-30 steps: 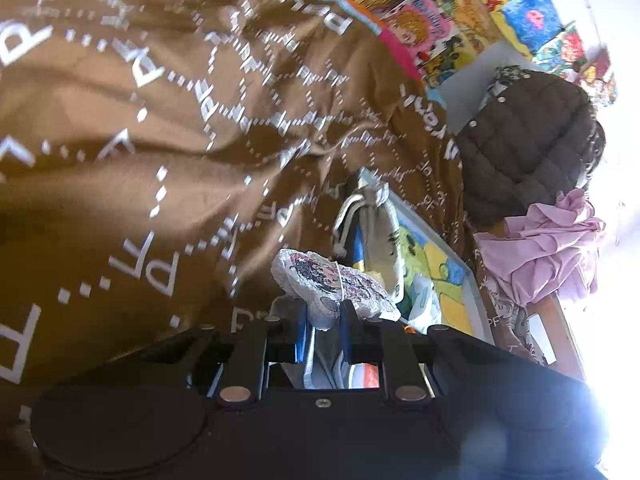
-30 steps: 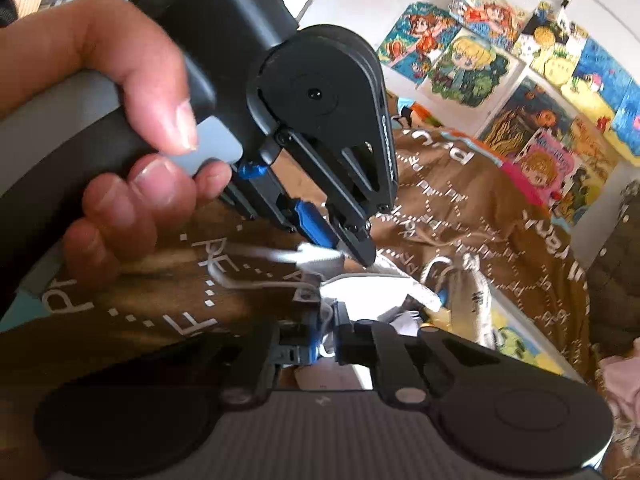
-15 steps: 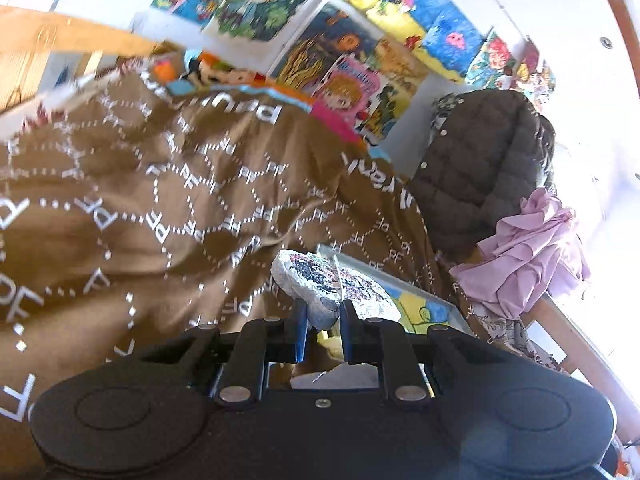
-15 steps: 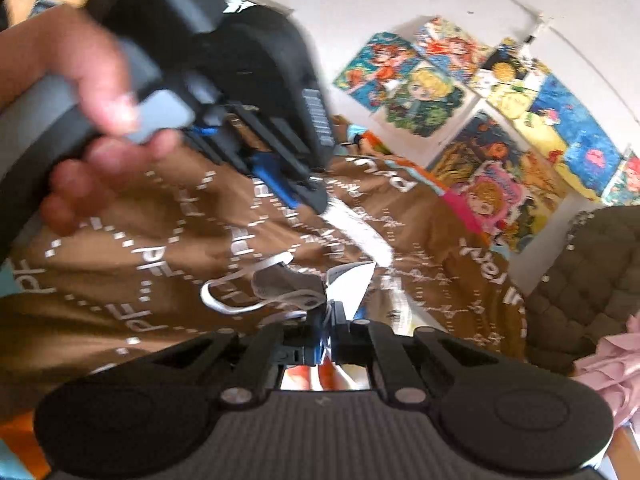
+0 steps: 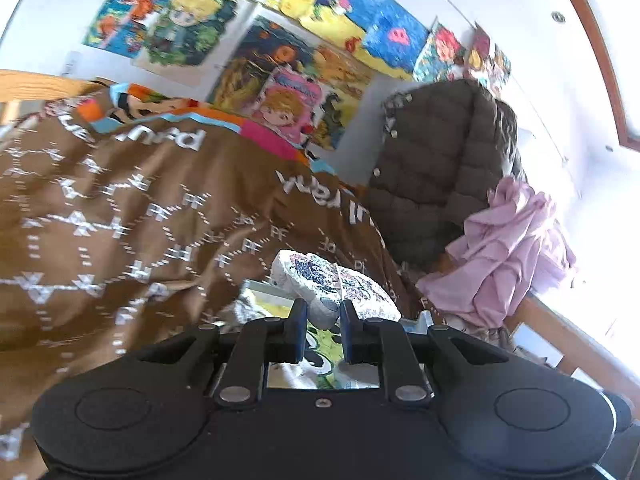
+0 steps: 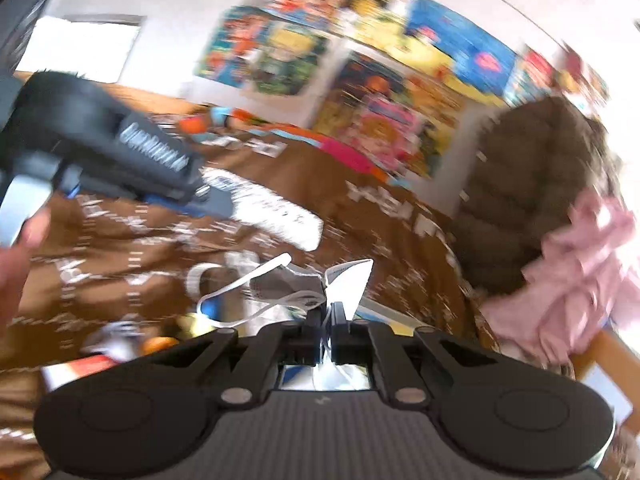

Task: Organize soft objects
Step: 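Carry the cushion and mask onto the painting tray and open both tools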

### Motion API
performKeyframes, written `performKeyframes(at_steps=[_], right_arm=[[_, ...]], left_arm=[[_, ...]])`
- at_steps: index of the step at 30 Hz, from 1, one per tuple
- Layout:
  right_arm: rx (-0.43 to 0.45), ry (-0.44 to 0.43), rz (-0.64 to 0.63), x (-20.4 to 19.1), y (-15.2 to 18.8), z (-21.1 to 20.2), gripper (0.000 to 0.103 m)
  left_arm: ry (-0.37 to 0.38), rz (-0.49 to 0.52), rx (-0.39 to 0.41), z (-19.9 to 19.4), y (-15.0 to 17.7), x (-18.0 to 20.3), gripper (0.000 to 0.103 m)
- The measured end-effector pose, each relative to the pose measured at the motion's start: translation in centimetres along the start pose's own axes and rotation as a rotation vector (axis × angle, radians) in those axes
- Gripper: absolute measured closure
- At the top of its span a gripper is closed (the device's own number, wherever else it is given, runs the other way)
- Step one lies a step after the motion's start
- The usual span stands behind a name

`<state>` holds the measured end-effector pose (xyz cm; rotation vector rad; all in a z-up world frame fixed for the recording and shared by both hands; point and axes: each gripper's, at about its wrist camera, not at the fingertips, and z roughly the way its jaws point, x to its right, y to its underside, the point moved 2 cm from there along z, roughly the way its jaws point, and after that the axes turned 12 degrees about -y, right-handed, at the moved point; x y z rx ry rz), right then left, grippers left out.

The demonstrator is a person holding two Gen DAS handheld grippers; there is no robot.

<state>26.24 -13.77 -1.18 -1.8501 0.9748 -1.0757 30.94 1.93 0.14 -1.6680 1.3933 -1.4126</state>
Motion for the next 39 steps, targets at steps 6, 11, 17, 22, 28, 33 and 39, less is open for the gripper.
performKeyframes(at_steps=[6,11,17,22,28,33,39], right_arm=[[-0.068,0.063,0.084,4.0,1.8,2.8,0.098],[-0.137,0.071,0.165,5.7,3.2,5.1,0.098],[-0.199,0.055,0.266,6.8,5.0,6.4,0.097],[-0.208,0.038,0.286,7.0,5.5,6.5,0.090],[-0.223,0.020,0.307,7.3,6.0,6.5,0.078],[-0.219,0.005,0.322,7.8,5.6,6.1,0.055],[-0.214,-0.013,0.340,8.1,5.1,5.4,0.039]], left_arm=[[0.013,0.030,-0.086,6.1,1.3,2.9,0.085],[-0.003,0.101,-0.180,10.0,2.2,4.4,0.085],[-0.041,0.163,-0.281,12.2,3.6,4.6,0.085],[-0.073,0.163,-0.325,12.5,4.2,4.0,0.084],[-0.088,0.165,-0.361,12.2,4.4,3.6,0.083],[-0.097,0.156,-0.370,11.7,4.4,3.3,0.073],[-0.100,0.148,-0.346,10.0,3.7,3.1,0.053]])
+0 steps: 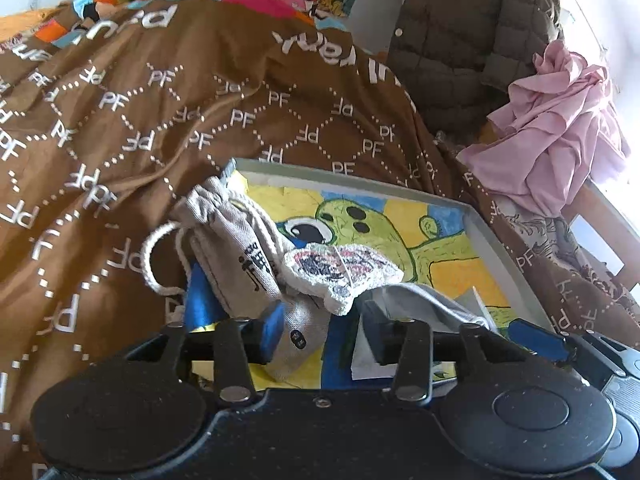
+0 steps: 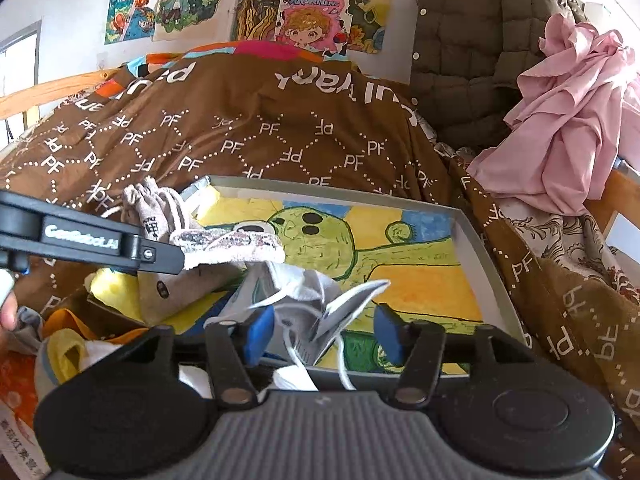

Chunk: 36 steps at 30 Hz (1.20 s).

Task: Organize soft objects
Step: 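Carry the cushion and mask onto the painting tray and open both tools, then withdraw both open tools from the tray back toward the pile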

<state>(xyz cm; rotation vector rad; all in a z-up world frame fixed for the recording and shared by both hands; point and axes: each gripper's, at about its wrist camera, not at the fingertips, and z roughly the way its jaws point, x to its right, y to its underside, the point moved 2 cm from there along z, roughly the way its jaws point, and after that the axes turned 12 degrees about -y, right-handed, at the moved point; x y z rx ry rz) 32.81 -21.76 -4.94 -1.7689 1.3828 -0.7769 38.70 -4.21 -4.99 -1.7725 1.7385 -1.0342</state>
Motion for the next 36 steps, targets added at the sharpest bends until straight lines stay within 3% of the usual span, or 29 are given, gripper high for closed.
performKeyframes(at_steps=[2,11,23,30,36], right_arm=[[0.012,-0.005,0.011,0.1,-0.2,-0.6,0.034],[0.103,-0.039,0.058,0.2,-1.5,-5.5,0.016],[0.231,-0.074,0.028,-0.8,-2.0,-14.0,0.002],[0.289,-0.085,0.052,-0.7,-0.4,-19.2,0.000],[0.290,-0.081,0.076,-1.0,1.8,-22.3,0.000]], left_arm=[[-0.005,0.004,0.023,-1.0,-0.1,-0.1,0.040],[-0.032,0.012,0.141,-7.2,-0.3,-0.8,0.016],[-0.069,-0.009,0.266,-16.4,1.6,-1.1,0.001],[-0.098,0.011,0.327,-21.1,4.5,-0.5,0.001],[-0.100,0.006,0.319,-23.7,7.9,-0.7,0.001]])
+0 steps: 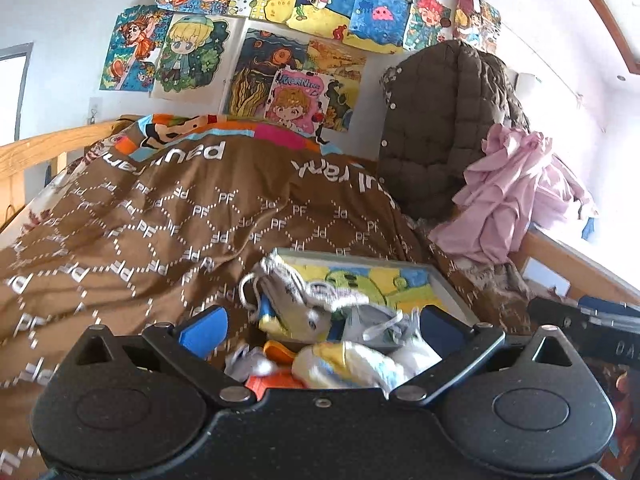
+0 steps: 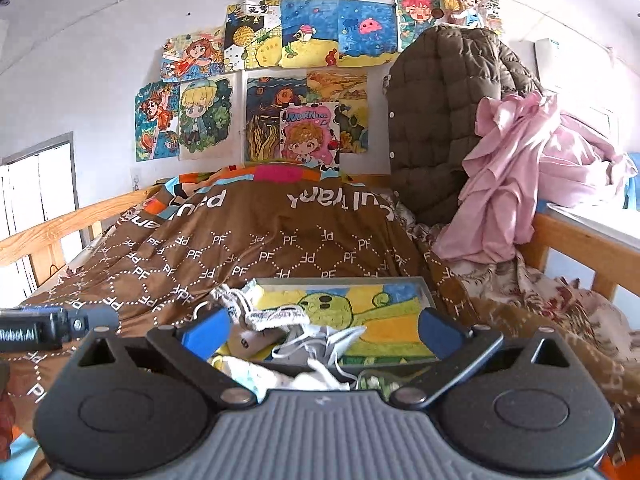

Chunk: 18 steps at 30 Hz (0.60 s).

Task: Organize soft objects
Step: 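Withdraw both open tools from the tray back toward the pile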

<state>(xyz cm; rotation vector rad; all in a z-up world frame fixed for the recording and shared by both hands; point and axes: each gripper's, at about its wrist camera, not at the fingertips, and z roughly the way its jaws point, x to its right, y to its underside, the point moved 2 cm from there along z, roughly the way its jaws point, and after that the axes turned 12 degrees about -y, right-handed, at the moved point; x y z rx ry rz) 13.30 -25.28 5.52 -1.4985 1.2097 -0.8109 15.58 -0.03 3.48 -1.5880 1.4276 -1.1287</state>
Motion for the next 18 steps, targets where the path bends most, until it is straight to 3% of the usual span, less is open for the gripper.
performKeyframes(at_steps=[7,18], right_arm=[[-0.016,-0.004,0.004,-1.4,2.1,-3.4,0.000],[-0.069,-0.005,-0.016,-3.0,4.9,-6.6,0.000]], left_arm=[[-0.003,0.027,-0.031,-3.3,3.4,-0.9,0.001],[-0.016,0.004,-0.026,-6.8,5.8,-1.8,0.001]])
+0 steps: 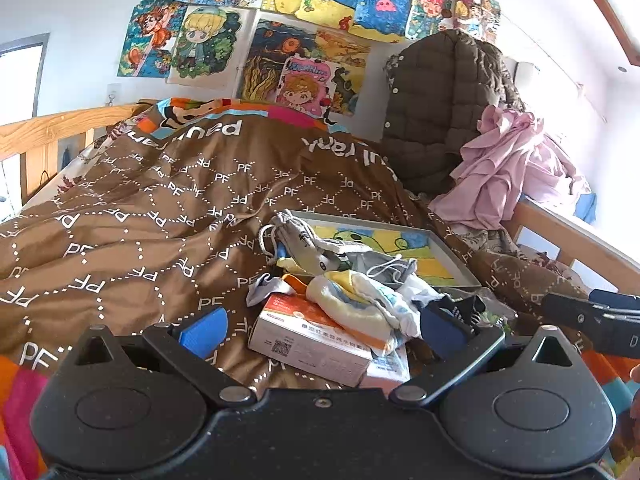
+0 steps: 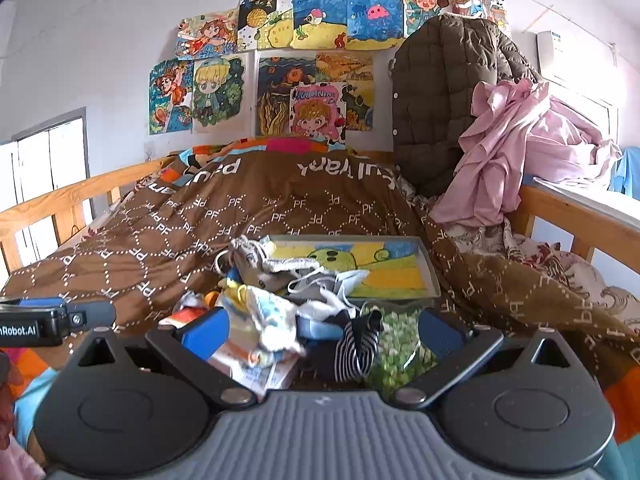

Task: Organize soft objects
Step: 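Withdraw both open tools from the tray back toward the pile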

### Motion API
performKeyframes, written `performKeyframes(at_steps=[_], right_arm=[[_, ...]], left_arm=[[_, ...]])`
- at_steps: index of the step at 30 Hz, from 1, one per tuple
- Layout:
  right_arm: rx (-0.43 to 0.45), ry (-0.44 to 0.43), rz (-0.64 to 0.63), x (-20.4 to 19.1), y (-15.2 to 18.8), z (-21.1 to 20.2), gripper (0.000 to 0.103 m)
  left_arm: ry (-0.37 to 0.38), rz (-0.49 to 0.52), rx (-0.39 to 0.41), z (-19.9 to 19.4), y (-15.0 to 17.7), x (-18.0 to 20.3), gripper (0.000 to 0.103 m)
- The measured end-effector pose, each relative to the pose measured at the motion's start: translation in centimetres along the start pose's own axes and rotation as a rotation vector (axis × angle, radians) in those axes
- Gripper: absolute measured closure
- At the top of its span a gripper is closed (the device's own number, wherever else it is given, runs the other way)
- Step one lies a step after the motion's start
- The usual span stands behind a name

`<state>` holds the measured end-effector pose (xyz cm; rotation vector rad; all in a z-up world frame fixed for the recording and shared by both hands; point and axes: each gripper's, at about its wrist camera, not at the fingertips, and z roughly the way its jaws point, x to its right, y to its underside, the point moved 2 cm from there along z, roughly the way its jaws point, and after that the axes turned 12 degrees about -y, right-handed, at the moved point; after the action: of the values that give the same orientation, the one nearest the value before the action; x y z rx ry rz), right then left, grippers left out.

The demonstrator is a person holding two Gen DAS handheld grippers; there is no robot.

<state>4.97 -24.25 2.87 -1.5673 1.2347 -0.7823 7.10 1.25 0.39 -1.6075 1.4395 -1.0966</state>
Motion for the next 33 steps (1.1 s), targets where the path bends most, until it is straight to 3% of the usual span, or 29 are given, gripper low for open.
performKeyframes(at_steps=[14,33], right_arm=[[-0.022,-0.027,0.091,-0.2,1.5,-2.4,0.000],[-0.084,-0.074,0.033,-2.3,2.2,-1.1,0.000]], left_arm=[[0.035,0.024,-0.032,-1.5,1.9,0.9,0.001],[-0.039,-0.022,-0.104,-0.2,2.2,0.1,0.001]])
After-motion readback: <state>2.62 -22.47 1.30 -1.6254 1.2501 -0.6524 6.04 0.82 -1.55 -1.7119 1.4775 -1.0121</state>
